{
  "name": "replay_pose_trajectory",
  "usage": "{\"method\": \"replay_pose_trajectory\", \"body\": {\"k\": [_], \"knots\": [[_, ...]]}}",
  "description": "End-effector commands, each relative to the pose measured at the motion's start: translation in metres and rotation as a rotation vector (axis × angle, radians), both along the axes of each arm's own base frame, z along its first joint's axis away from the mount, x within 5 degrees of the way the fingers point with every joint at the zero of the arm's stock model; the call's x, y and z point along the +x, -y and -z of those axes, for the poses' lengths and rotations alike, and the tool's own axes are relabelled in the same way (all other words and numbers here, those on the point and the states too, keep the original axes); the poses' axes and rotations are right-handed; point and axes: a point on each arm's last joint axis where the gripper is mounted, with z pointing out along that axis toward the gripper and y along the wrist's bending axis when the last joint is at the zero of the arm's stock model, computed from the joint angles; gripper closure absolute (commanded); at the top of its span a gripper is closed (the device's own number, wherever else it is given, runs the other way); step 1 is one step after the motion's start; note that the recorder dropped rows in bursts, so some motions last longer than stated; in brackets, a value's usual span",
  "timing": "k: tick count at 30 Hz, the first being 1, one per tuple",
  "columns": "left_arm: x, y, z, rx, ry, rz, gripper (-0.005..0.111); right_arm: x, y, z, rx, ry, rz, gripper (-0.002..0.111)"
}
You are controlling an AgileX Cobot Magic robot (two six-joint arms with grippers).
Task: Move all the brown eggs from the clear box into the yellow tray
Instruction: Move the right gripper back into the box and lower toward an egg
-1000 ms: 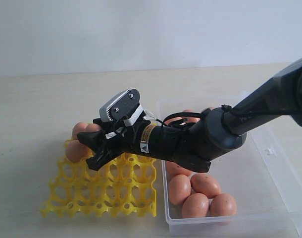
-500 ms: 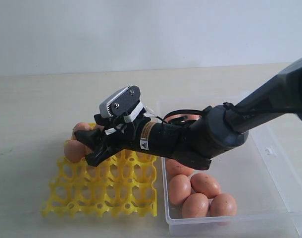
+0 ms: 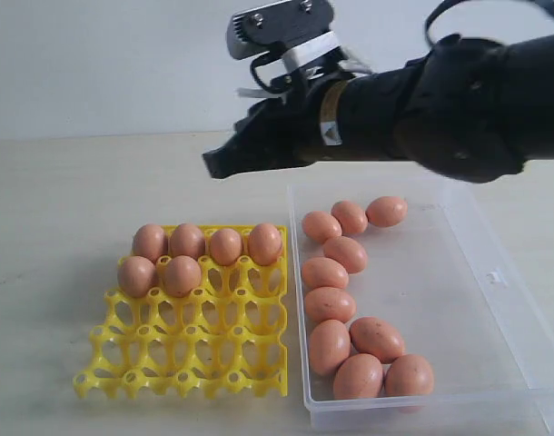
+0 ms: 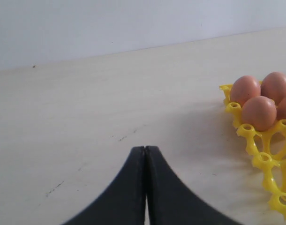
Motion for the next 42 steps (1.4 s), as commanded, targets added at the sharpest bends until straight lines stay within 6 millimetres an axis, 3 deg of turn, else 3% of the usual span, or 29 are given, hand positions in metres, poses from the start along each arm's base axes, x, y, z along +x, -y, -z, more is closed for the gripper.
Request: {"method": "replay_pose_trajectory", "body": {"k": [1, 6, 9, 11, 15, 21, 28, 35, 42], "knots": [[0.0, 0.001, -0.002, -0.008, 0.013, 0.007, 0.107, -0.023, 0.037, -0.014, -0.202, -0.14, 0.152, 0.108], [0.0, 0.001, -0.002, -0.008, 0.013, 0.007, 0.107, -0.046, 0.069, -0.011, -0.36, -0.433, 0.196, 0.106], [0.0, 0.001, -0.002, -0.008, 0.013, 0.007, 0.107, -0.058, 0.074, -0.001, -0.363, -0.671, 0.132, 0.101], [0.0, 0.001, -0.002, -0.008, 0.013, 0.007, 0.107, -0.056, 0.077, 0.005, -0.366, -0.737, 0.128, 0.097], [0.0, 0.001, -0.002, -0.008, 0.013, 0.007, 0.107, -0.05, 0.078, 0.016, -0.402, -0.764, 0.121, 0.084], [0.0, 0.001, -0.002, -0.008, 0.013, 0.007, 0.107, -0.048, 0.076, 0.036, -0.524, -0.829, 0.022, 0.051], [0.0, 0.001, -0.002, -0.008, 0.013, 0.007, 0.107, -0.035, 0.065, 0.048, -0.514, -0.705, -0.059, 0.053], [0.0, 0.001, -0.002, -0.008, 0.013, 0.007, 0.107, -0.034, 0.049, 0.075, -0.643, -0.674, -0.251, 0.054], [0.0, 0.001, -0.002, -0.008, 0.013, 0.007, 0.107, -0.028, 0.048, 0.086, -0.679, -0.648, -0.26, 0.054]]}}
